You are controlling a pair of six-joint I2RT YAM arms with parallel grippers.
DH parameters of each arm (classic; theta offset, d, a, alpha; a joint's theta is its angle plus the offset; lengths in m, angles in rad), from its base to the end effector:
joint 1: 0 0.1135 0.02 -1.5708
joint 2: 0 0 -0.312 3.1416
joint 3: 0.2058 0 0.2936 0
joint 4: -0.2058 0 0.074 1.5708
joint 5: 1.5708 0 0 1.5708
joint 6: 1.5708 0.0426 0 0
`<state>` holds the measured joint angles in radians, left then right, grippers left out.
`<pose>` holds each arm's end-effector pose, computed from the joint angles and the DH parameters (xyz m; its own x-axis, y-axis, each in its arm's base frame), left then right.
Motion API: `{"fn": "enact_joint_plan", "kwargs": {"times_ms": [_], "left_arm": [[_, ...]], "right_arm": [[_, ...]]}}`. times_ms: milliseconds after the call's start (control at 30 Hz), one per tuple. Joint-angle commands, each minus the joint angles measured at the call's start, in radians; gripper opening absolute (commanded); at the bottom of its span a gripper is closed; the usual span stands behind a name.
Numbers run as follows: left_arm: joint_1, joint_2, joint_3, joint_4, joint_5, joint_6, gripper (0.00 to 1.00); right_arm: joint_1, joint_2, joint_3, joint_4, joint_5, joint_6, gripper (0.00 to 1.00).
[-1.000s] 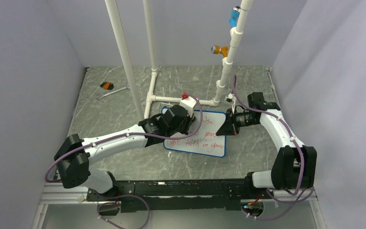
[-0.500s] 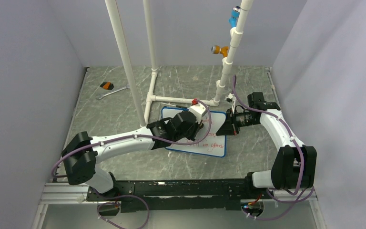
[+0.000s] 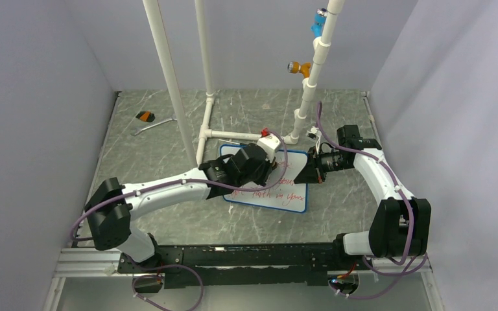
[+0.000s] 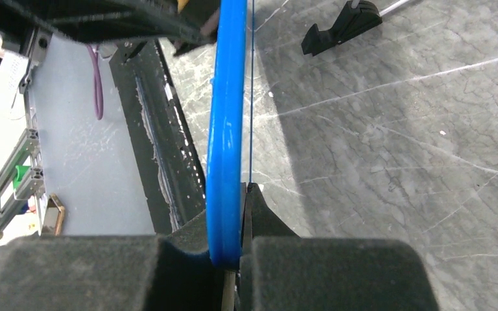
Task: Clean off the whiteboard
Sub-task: Erase the center of the board with the whiteboard.
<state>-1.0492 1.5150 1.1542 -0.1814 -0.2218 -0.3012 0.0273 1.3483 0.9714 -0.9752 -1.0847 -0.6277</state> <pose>0.2033 -0.3349 0.3201 -0.4686 0.2346 -0.8517 0.6418 0.7529 -0.1457 0.2597 0.0448 0.2762 -0.6697 -0.2927 -0.6825 -0.7386 0.3581 0.5712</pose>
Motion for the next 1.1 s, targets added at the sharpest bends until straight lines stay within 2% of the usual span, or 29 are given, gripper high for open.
{"fn": "enact_joint_plan", "kwargs": {"times_ms": [0,133,400,567,833,967,1067], "left_arm": [[-0.069,0.055,0.071,0.062,-0.01,0.002,0.0],[-0.066,0.064,0.078,0.053,-0.042,0.014,0.0],[0.063,-0.025,0.019,0.041,-0.051,0.029,0.0],[0.052,-0.022,0.012,0.049,-0.022,0.018,0.0],[-0.066,0.054,0.064,0.065,-0.012,0.001,0.0],[-0.062,0.054,0.072,0.048,-0.046,0.017,0.0],[-0.014,0.029,0.056,0.041,-0.048,0.023,0.0]], "right_arm": [[0.017,-0.002,0.027,-0.043,-0.014,-0.055,0.0],[0.016,-0.004,0.028,-0.044,-0.014,-0.057,0.0],[0.017,-0.013,0.024,-0.042,-0.014,-0.056,0.0],[0.017,-0.008,0.026,-0.042,-0.014,-0.056,0.0],[0.017,-0.003,0.027,-0.041,-0.014,-0.053,0.0],[0.016,-0.005,0.027,-0.042,-0.014,-0.055,0.0],[0.017,-0.007,0.027,-0.043,-0.015,-0.056,0.0]]}}
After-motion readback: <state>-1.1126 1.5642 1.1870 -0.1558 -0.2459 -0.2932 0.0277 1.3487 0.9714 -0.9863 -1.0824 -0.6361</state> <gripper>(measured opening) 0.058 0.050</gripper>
